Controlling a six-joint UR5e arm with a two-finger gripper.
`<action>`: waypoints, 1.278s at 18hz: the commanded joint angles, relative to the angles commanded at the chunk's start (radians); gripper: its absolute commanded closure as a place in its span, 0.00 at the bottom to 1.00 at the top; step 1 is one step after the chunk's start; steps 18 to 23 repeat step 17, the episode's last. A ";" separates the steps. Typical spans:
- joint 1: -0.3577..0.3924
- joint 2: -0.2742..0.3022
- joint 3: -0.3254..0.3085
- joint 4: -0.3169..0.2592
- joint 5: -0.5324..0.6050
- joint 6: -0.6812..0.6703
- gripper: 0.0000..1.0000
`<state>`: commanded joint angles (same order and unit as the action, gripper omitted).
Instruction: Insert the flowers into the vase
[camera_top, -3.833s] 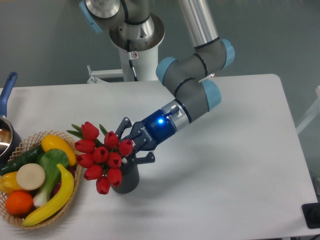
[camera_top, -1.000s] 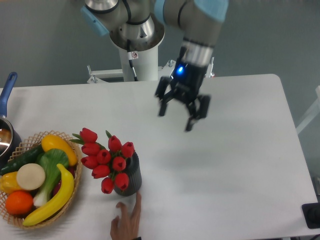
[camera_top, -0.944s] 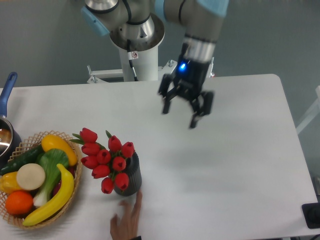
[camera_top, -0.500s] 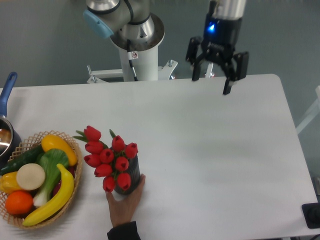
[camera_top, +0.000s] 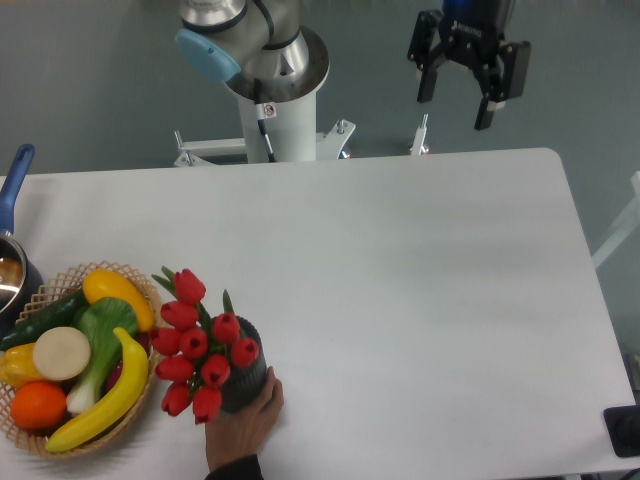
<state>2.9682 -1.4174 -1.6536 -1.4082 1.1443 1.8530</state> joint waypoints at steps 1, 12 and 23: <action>-0.002 -0.001 0.001 0.005 0.002 -0.002 0.00; 0.008 -0.014 0.011 0.011 0.002 -0.021 0.00; 0.002 -0.009 0.014 0.011 0.002 -0.021 0.00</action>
